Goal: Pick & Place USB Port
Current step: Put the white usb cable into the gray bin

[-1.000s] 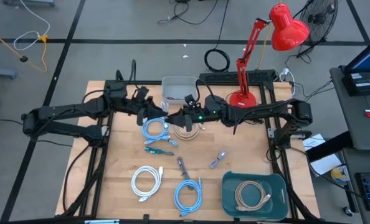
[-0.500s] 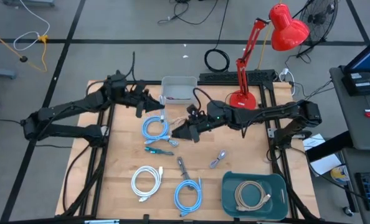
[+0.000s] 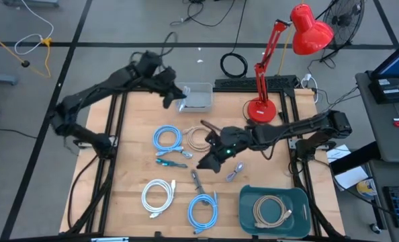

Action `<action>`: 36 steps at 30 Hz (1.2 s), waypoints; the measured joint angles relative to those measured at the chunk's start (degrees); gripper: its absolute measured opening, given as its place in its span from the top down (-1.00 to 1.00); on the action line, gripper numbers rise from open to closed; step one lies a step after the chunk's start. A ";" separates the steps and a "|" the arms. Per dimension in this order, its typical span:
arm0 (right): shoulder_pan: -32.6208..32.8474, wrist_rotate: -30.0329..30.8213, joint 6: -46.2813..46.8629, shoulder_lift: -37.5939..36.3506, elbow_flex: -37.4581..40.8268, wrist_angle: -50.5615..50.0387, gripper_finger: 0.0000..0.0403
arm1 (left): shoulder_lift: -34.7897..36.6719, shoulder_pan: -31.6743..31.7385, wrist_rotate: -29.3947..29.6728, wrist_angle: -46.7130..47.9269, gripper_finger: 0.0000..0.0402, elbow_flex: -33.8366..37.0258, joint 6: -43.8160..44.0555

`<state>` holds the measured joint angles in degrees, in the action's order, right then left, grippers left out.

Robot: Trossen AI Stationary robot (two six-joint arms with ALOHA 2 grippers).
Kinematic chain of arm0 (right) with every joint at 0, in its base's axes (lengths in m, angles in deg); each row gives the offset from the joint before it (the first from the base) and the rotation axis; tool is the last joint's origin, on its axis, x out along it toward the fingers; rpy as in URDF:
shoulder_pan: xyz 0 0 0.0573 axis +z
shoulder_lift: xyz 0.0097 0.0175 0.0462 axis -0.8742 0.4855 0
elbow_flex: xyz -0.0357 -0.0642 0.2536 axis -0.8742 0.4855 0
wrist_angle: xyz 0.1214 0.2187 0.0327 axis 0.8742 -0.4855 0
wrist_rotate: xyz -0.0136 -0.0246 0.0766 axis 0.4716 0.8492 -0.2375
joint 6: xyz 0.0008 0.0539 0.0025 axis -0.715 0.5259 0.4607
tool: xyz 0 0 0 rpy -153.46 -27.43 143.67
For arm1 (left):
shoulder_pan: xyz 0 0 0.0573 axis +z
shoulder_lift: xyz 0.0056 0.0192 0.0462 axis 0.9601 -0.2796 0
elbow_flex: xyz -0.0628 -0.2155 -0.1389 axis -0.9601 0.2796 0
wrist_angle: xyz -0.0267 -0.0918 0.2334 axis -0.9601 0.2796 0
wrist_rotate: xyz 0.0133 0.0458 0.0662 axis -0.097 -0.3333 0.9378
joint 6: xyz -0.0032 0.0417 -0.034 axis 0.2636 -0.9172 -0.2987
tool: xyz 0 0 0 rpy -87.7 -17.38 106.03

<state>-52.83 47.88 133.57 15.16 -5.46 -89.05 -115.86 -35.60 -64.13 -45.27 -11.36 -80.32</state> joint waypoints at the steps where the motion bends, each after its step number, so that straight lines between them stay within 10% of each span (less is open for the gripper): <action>1: 0.45 0.39 0.31 0.00 0.00 -2.29 0.07 | -2.43 0.12 1.04 2.42 0.84 -2.55 -2.26; 9: 4.18 6.82 2.64 0.00 0.00 -22.19 0.07 | -19.16 -0.21 13.52 18.58 0.84 -20.08 -21.38; 21: 6.26 17.71 5.40 0.00 0.00 -29.76 0.07 | -29.96 -2.91 29.10 21.35 0.84 -22.58 -37.86; 36: 6.22 21.27 2.50 0.00 0.00 -29.78 0.07 | -35.09 -5.67 32.39 15.21 0.85 -22.60 -33.25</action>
<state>-46.61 69.14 136.07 15.16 -5.46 -118.83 -150.95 -41.27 -31.74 -30.06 -33.96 -113.57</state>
